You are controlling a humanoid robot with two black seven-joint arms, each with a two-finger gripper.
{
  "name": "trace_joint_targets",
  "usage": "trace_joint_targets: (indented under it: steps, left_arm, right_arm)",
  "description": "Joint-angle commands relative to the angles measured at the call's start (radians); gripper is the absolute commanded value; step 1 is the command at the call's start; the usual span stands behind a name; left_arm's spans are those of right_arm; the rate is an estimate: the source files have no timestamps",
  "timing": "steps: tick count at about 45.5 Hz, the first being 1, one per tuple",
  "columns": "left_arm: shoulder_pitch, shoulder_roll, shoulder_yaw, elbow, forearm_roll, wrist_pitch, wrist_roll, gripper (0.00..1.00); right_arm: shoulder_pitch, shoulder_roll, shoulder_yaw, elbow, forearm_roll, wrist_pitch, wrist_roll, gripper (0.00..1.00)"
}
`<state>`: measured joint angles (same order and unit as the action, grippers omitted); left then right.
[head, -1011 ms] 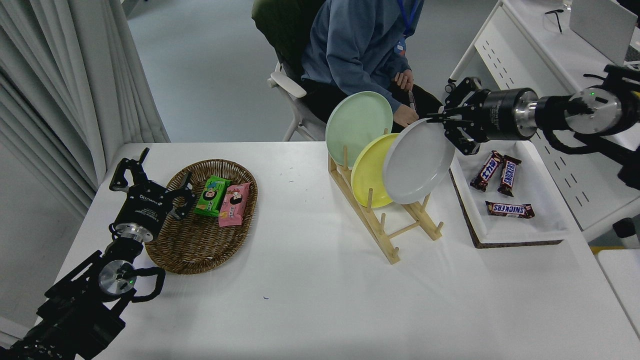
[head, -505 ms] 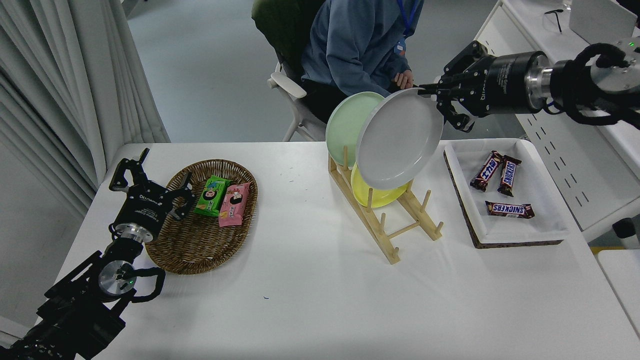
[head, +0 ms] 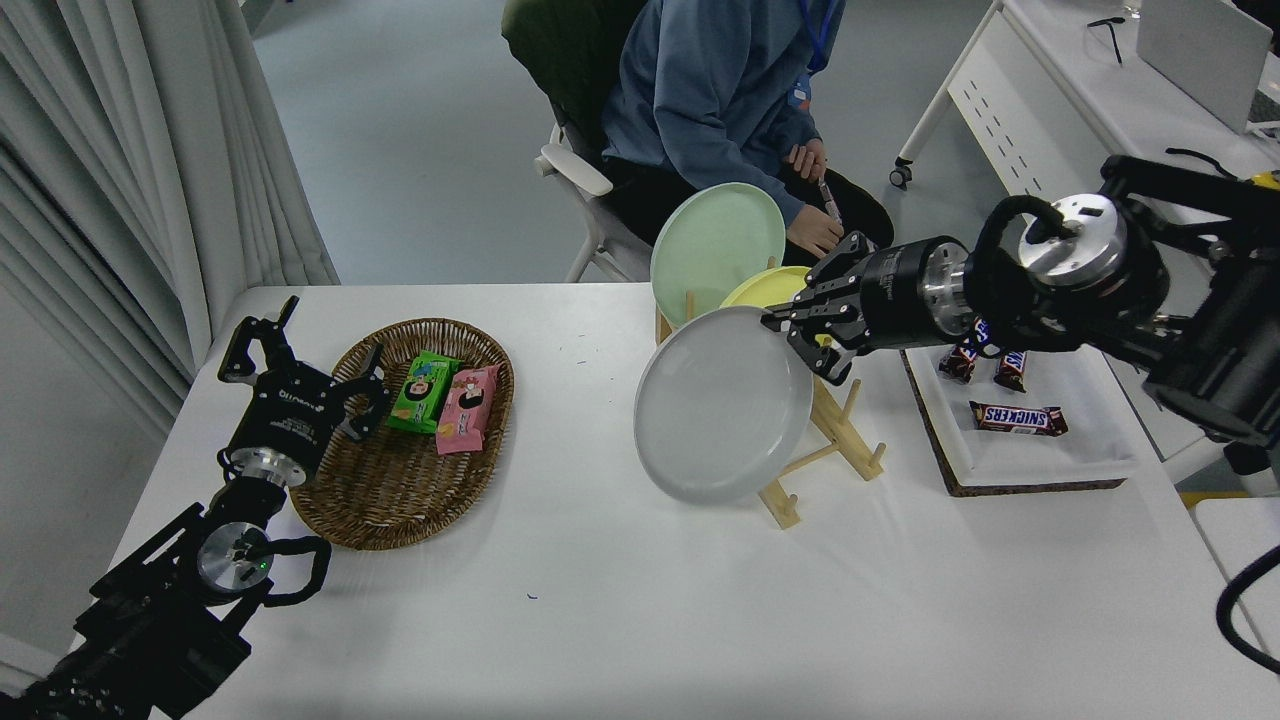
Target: Place the plate on the table
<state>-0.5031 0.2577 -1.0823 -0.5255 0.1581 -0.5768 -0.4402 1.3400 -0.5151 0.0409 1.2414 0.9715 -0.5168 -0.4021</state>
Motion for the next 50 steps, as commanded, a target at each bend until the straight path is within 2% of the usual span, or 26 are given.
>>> trace_joint_targets:
  steps: [1, 4, 14, 34, 50]
  left_arm:
    - [0.0, 0.0, -0.001, -0.001, 0.0, 0.0, 0.0, 1.0]
    - [0.0, 0.0, -0.001, -0.001, 0.0, 0.0, 0.0, 1.0]
    - [0.0, 0.0, -0.001, 0.001, 0.0, 0.0, 0.0, 1.0]
    - [0.0, 0.0, 0.001, 0.001, 0.0, 0.0, -0.002, 1.0]
    - [0.0, 0.0, -0.001, -0.001, 0.0, 0.0, 0.0, 1.0]
  right_arm:
    - [-0.053, 0.102, -0.006, 0.003, 0.076, -0.219, 0.011, 0.0]
    - [-0.065, 0.13, 0.002, -0.002, 0.102, -0.269, 0.011, 0.0]
    - [-0.077, 0.237, 0.016, -0.052, 0.136, -0.269, 0.008, 0.0]
    - [-0.191, 0.432, 0.134, -0.379, 0.162, -0.269, -0.015, 0.0]
    - [-0.269, 0.515, 0.14, -0.479, 0.162, -0.269, -0.017, 0.0]
